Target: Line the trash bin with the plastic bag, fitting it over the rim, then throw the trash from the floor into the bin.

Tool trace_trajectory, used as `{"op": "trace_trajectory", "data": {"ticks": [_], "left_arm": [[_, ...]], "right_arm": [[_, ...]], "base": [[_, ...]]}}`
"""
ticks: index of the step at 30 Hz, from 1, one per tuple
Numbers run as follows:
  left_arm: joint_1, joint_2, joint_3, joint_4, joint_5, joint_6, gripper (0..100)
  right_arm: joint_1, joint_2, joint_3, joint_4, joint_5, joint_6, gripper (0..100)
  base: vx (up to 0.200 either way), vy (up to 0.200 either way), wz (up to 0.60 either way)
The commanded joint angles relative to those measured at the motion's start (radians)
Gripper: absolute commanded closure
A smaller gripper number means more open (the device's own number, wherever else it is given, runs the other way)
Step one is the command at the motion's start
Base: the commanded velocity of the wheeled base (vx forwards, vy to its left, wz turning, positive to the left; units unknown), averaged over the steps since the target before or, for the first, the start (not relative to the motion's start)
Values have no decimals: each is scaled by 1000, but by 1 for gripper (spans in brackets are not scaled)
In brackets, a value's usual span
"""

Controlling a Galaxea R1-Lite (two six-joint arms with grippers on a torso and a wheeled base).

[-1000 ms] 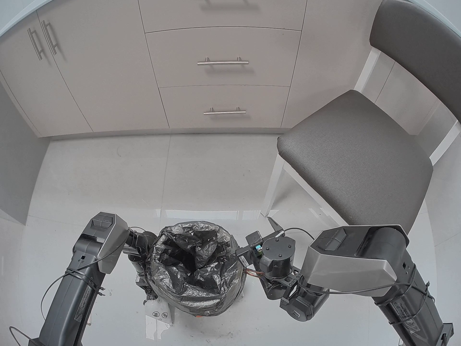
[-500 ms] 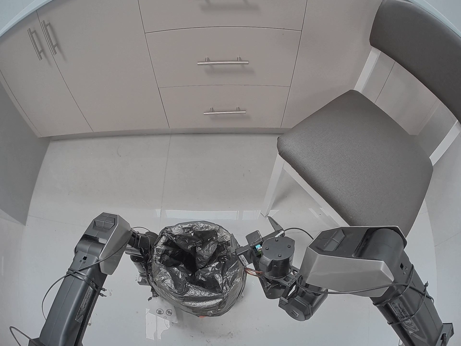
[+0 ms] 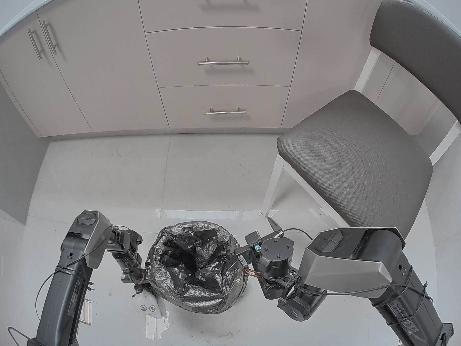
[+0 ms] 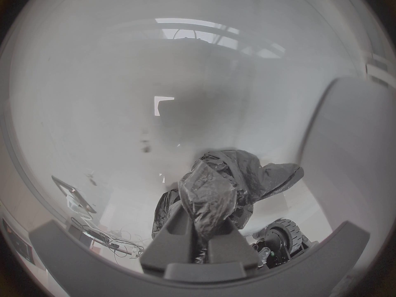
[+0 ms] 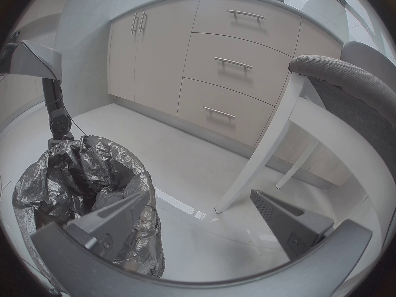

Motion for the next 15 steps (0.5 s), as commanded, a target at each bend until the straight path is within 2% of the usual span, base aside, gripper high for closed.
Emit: {"op": "trace_trajectory", "data": {"ticks": [1, 9, 15], "left_arm": [[75, 0, 1, 10, -4, 15, 100], [196, -222, 1, 79, -4, 18, 100], [217, -435, 1, 165, -5, 10, 100]], "right_arm": [[0, -4, 1, -18, -1, 0, 0], [7, -42, 5, -18, -1, 0, 0], [16, -91, 29, -18, -1, -3, 0]], "base": [[0, 0, 0], [0, 0, 0], [0, 0, 0]]}}
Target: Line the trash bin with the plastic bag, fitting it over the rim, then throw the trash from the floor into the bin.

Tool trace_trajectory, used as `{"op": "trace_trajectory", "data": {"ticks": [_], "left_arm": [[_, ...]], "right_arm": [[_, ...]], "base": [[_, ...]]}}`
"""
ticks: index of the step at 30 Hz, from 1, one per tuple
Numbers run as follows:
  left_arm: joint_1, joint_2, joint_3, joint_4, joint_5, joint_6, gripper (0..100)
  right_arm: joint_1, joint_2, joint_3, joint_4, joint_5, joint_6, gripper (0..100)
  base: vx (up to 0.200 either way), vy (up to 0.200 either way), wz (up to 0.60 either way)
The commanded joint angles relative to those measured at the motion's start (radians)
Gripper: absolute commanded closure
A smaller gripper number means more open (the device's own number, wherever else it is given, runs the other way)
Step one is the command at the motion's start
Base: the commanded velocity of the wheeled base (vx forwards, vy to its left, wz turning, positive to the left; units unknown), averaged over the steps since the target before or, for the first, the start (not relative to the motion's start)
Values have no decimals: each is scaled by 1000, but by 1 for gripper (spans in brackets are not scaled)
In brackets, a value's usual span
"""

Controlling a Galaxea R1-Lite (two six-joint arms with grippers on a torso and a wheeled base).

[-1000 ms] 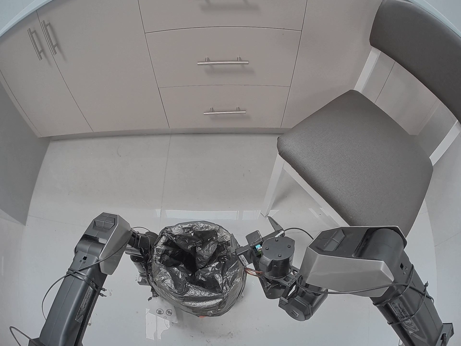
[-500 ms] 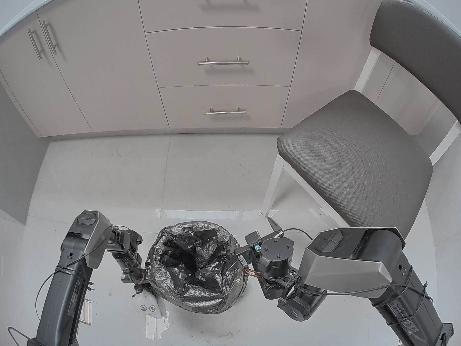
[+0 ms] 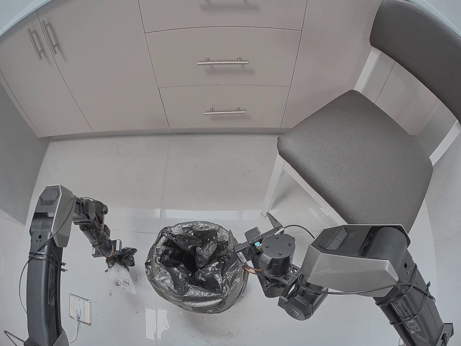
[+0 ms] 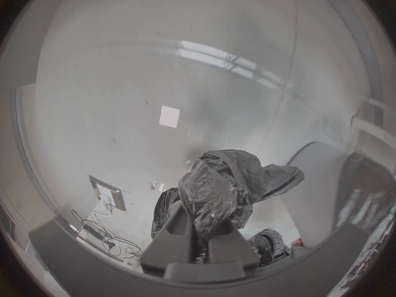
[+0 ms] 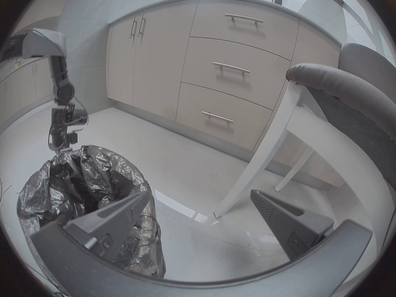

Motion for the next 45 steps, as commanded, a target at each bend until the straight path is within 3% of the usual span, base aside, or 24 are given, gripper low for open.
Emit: {"op": "trace_trajectory", "data": {"ticks": [1, 8, 13, 14, 17, 20, 21, 23, 28, 37, 45], "left_arm": [[29, -263, 0, 74, -3, -7, 100], [-32, -471, 0, 146, -3, 2, 100], [-213, -677, 0, 260, 0, 31, 100], [-213, -677, 0, 260, 0, 31, 100], [-351, -774, 0, 359, 5, 58, 100], [-458, -812, 0, 413, 26, 58, 100], [-458, -812, 0, 413, 26, 58, 100], [-555, -830, 0, 467, 77, 59, 100], [-644, -818, 0, 600, 81, 47, 100], [-739, -694, 0, 626, 95, -44, 100], [-741, -522, 0, 430, 129, -45, 100]], "right_arm": [[10, -76, 24, -18, 0, -3, 0], [17, -194, 56, -18, 0, -9, 0], [14, -372, 158, -18, -20, -18, 0], [14, -372, 158, -18, -20, -18, 0], [6, -486, 233, -18, -20, -18, 0], [-3, -568, 282, -18, -20, -18, 0], [-3, -568, 282, -18, -20, -18, 0], [-19, -648, 342, -18, -20, -18, 0], [-46, -720, 437, -18, -18, -15, 0], [-98, -765, 446, -18, -9, -17, 0], [-101, -766, 441, -18, -7, -12, 0]], "base": [[0, 0, 0], [0, 0, 0], [0, 0, 0], [0, 0, 0], [0, 0, 0], [0, 0, 0], [0, 0, 0], [0, 0, 0], [0, 0, 0], [0, 0, 0], [0, 0, 0]]}}
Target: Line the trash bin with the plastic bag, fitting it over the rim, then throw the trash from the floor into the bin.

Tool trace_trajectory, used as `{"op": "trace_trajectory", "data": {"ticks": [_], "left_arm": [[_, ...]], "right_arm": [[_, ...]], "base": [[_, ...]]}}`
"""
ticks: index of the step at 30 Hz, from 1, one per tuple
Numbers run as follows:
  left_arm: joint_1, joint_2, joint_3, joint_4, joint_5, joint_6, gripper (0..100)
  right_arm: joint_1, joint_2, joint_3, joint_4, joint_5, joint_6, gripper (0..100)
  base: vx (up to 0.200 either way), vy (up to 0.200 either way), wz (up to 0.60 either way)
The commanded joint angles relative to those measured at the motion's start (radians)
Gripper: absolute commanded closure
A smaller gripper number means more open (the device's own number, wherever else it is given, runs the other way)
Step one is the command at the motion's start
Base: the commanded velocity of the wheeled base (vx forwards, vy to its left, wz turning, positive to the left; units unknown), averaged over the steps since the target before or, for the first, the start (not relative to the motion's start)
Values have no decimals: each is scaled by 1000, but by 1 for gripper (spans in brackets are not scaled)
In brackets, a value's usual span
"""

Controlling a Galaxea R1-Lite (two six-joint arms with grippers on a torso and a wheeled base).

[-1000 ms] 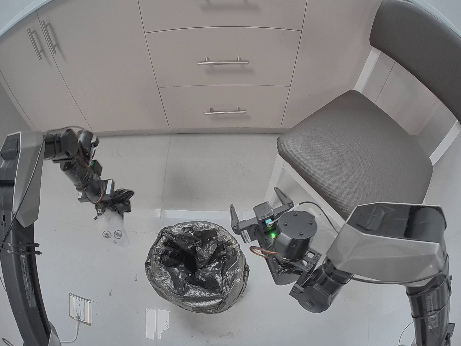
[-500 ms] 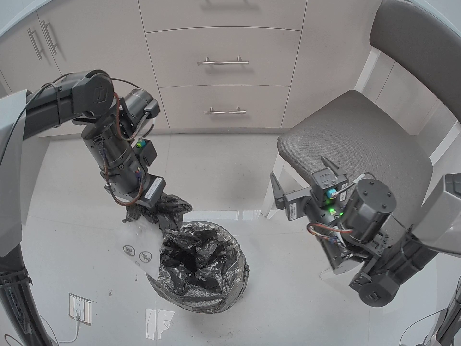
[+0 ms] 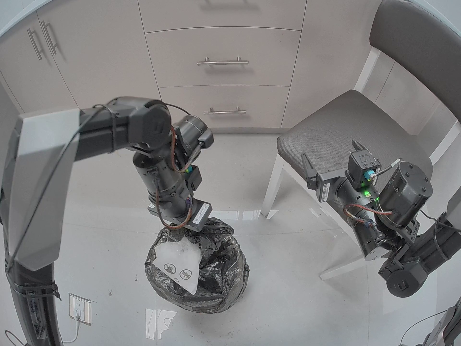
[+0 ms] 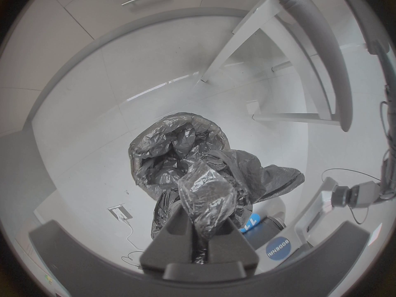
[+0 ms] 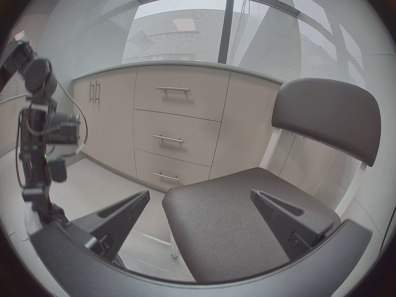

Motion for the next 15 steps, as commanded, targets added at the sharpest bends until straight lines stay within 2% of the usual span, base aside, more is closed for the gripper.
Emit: {"op": "trace_trajectory", "data": {"ticks": [1, 3, 15], "left_arm": [[-4, 143, 0, -63, 57, -3, 100], [-4, 172, 0, -93, 83, -3, 100], [5, 235, 0, -172, 89, 7, 100]], "right_arm": [[-3, -12, -5, -18, 2, 2, 0], [-6, -11, -13, -18, 4, 2, 0], [-8, -35, -14, -18, 13, 2, 0]], "base": [[0, 0, 0], [0, 0, 0], [0, 0, 0]]}}
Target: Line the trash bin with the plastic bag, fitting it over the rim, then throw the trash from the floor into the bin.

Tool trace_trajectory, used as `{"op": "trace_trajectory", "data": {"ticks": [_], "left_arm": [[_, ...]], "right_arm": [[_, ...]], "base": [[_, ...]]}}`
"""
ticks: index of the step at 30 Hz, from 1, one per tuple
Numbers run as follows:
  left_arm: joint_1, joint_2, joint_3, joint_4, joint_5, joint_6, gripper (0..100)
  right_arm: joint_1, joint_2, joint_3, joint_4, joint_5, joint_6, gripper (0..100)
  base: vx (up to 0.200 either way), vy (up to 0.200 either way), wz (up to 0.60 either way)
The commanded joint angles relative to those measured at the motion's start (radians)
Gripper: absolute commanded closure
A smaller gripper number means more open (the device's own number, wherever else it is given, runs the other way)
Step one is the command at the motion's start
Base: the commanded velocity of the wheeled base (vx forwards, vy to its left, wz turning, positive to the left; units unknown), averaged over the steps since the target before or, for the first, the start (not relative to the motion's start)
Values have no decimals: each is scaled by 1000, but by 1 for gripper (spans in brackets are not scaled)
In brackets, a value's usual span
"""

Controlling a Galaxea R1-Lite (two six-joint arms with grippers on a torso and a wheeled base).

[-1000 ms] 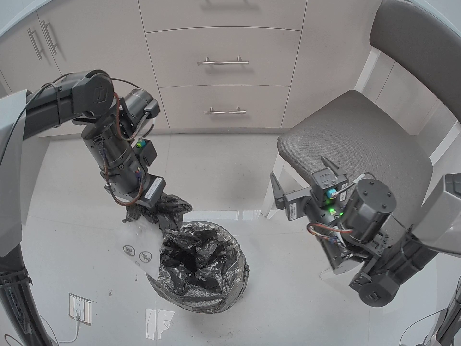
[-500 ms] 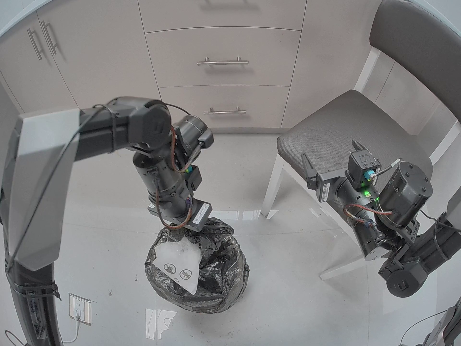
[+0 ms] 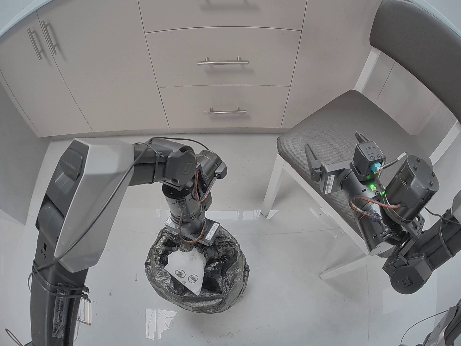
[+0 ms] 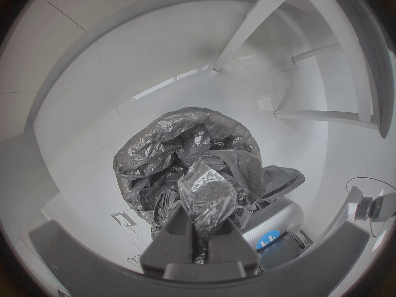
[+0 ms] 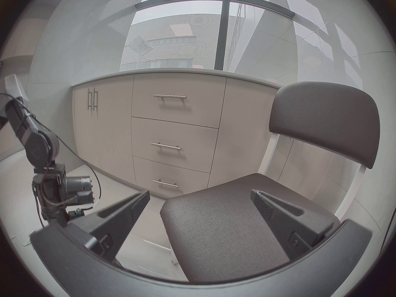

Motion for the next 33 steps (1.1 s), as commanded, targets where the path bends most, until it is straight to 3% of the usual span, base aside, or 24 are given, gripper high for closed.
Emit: {"op": "trace_trajectory", "data": {"ticks": [1, 16, 17, 33], "left_arm": [[4, 33, 0, -2, 2, 0, 100], [10, 48, 0, -16, 2, 0, 100], [10, 48, 0, -16, 3, 0, 0], [15, 43, 0, -23, 3, 0, 0]], "right_arm": [[2, -11, 1, -18, -1, -2, 0], [10, -23, 10, -18, -1, -4, 0], [10, -23, 10, -18, -1, -4, 0], [11, -33, 16, -18, -1, -1, 0]], "base": [[0, 0, 0], [0, 0, 0], [0, 0, 0], [0, 0, 0]]}}
